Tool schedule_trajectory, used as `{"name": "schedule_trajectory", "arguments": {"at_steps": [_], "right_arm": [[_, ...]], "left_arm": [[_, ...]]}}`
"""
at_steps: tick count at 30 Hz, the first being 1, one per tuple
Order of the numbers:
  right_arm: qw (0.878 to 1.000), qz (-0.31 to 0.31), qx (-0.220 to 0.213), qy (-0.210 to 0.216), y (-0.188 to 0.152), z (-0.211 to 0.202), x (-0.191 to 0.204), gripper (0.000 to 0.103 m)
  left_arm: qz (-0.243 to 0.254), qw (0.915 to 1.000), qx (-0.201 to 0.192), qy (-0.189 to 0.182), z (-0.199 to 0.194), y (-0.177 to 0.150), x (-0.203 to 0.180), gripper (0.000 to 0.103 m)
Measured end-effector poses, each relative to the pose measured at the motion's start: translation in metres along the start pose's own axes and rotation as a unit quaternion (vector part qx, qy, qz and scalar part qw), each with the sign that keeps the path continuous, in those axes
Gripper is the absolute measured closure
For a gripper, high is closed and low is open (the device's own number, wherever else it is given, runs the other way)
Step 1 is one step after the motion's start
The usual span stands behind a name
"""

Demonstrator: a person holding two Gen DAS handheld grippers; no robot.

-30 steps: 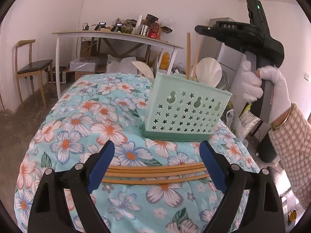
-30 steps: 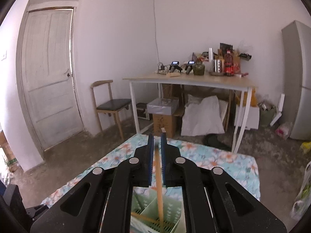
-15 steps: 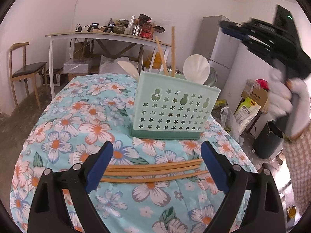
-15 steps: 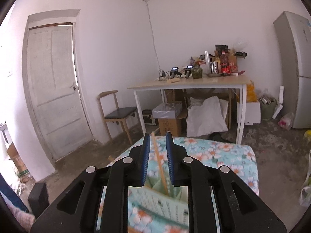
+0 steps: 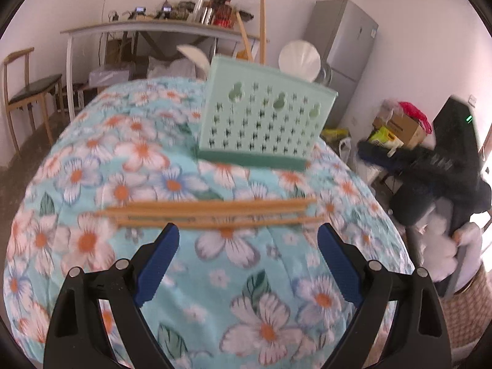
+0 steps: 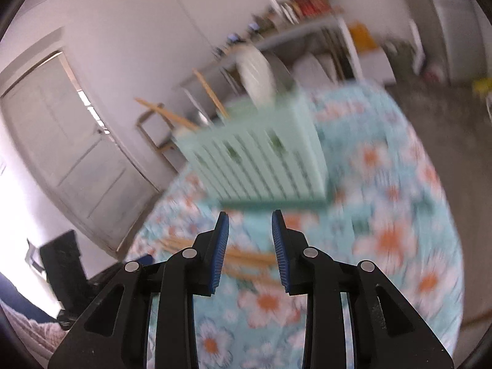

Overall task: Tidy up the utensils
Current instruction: 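Grasp the wooden chopsticks on the cover with the left gripper while the right gripper reaches toward them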

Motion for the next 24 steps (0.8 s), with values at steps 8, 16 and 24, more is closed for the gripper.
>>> {"name": "schedule_trajectory", "arguments": {"at_steps": [8,16,24], "right_arm": [[0.997,0.047,0.056,-0.015,-0.050,0.031,-0.017,0.073],[0.996,0.060,0.070,-0.015,-0.063,0.037,-0.027,0.073],[0.995,0.069,0.072,-0.011,-0.066,0.037,-0.034,0.073]], "left_arm": [[-0.115,0.9923,0.048,0.001,0.015,-0.010,0.040,0.035],[-0.307,0.9474,0.079,-0.048,0.043,-0.019,0.081,0.062],[-0.393,0.9144,0.073,-0.066,0.050,-0.015,0.091,0.067]]}}
Point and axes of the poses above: each gripper's, at about its wrist camera, not at the fingertips, and z roughly the way its jaws point, x to its left, y to its top, the point moved 10 cm from there along z, roughly the way its jaws point, and after that the axes turned 7 degrees about y, right-handed, at the moved point
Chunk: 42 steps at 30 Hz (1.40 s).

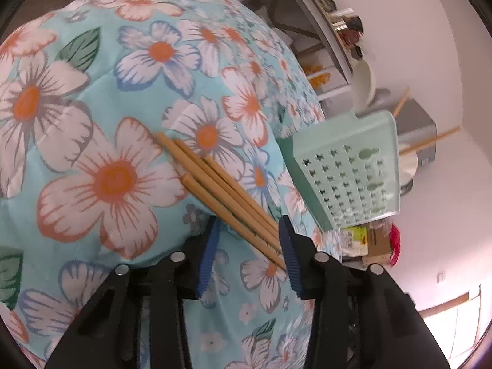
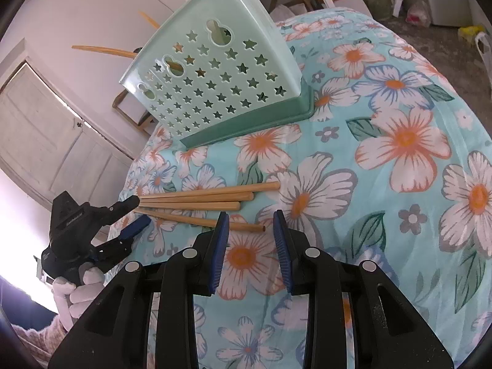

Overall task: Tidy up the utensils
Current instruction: 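Grasp the wooden chopsticks on the cover with the left gripper while the right gripper reaches toward them, then grasp a single wooden chopstick with the right gripper while the left gripper holds its chopsticks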

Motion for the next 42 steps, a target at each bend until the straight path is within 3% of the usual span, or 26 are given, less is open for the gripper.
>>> {"name": "schedule_trajectory", "arguments": {"at_steps": [10,21,25,32,37,42], "right_arm": [[1.000,0.000,0.005,-0.002,0.001,0.006,0.002,0.073],[1.000,-0.002,0.012,-0.007,0.006,0.010,0.002,0.073],[1.000,-0.004,0.016,-0.009,0.007,0.011,0.002,0.073],[1.000,-0.003,0.016,-0.010,0.007,0.012,0.000,0.075],[1.000,-0.002,0.019,-0.009,0.008,0.010,-0.003,0.075],[1.000,0.001,0.021,-0.006,0.008,0.009,-0.005,0.075]], "left_arm": [[-0.070,0.9974,0.006,-0.015,0.004,0.006,0.018,0.090],[-0.096,0.9935,0.042,-0.043,-0.012,-0.009,0.023,0.092],[-0.115,0.9901,0.050,-0.064,-0.012,-0.007,0.020,0.074],[-0.155,0.9839,0.064,-0.060,-0.005,-0.002,0.022,0.071],[-0.151,0.9858,0.058,-0.044,-0.001,-0.001,0.022,0.074],[-0.156,0.9854,0.060,-0.033,0.005,-0.001,0.025,0.090]]}}
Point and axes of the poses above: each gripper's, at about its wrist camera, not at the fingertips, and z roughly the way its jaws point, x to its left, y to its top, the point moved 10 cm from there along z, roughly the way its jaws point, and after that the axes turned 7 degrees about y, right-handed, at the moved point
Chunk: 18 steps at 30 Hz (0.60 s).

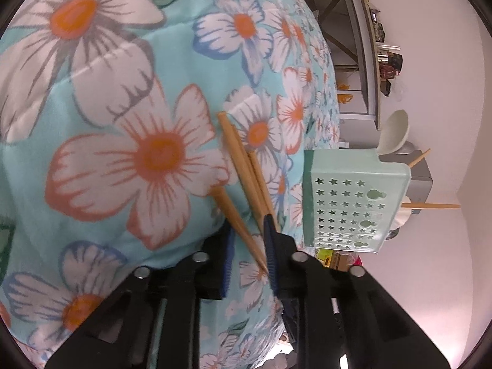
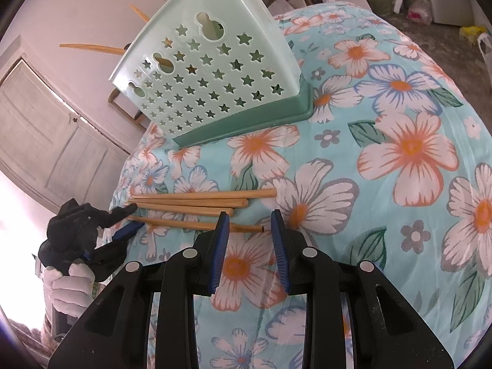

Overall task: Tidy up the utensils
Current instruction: 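Grasp a single wooden chopstick with the right gripper while the left gripper holds its chopsticks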

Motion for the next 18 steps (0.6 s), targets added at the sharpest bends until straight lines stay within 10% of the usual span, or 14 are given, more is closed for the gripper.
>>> {"name": "schedule_trajectory", "arguments": {"at_steps": [10,18], "right_arm": [[0.996,-0.078,-0.009,0.035,0.025,-0.020,0.041,0.073],[0.973,-0.209,0.066,0.074,0.033,0.044,0.115,0.075]], "left_arm": [[0.052,0.9986,0.004,0.001,-0.003,-0.002,0.000,0.090],[0.087,0.9961,0.011,0.013,-0.016,-0.011,0.004,0.090]]}}
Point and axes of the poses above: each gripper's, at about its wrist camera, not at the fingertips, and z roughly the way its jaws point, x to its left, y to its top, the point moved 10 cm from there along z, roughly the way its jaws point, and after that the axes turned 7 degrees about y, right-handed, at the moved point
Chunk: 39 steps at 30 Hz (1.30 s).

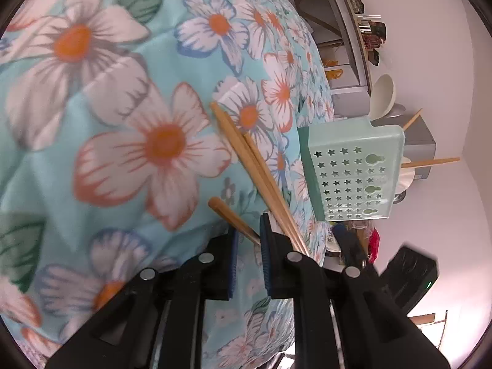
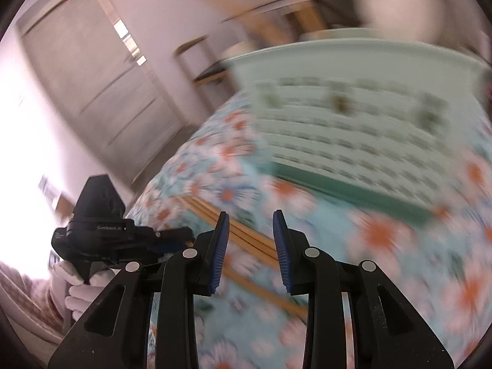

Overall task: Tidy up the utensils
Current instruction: 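Grasp a single wooden chopstick with the right gripper while the left gripper holds its chopsticks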

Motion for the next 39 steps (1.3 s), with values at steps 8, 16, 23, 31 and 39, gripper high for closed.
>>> {"name": "schedule_trajectory", "arguments": {"at_steps": [8,16,23,31,39], "right_arm": [[0.987,-0.122,0.106,0.014,0.008,0.070,0.038,0.080],[0.971,-0.172,0.168,-0.010,-0.003,0.103,0.038,0.085],[0.963,-0.193,0.184,-0.029,0.005,0.117,0.039,0.085],[0.950,-0.225,0.214,-0.043,0.001,0.134,0.041,0.088],[0.963,-0.218,0.148,-0.063,0.031,0.109,0.051,0.099]], "left_arm": [[0.023,0.9997,-0.007,-0.005,-0.007,-0.004,0.005,0.090],[0.036,0.9992,-0.009,-0.014,-0.008,-0.005,0.005,0.090],[0.041,0.9989,-0.010,-0.018,-0.008,-0.005,0.004,0.090],[0.042,0.9989,-0.011,-0.017,-0.008,-0.004,0.005,0.090],[0.048,0.9986,-0.021,-0.007,-0.007,-0.005,0.002,0.090]]}}
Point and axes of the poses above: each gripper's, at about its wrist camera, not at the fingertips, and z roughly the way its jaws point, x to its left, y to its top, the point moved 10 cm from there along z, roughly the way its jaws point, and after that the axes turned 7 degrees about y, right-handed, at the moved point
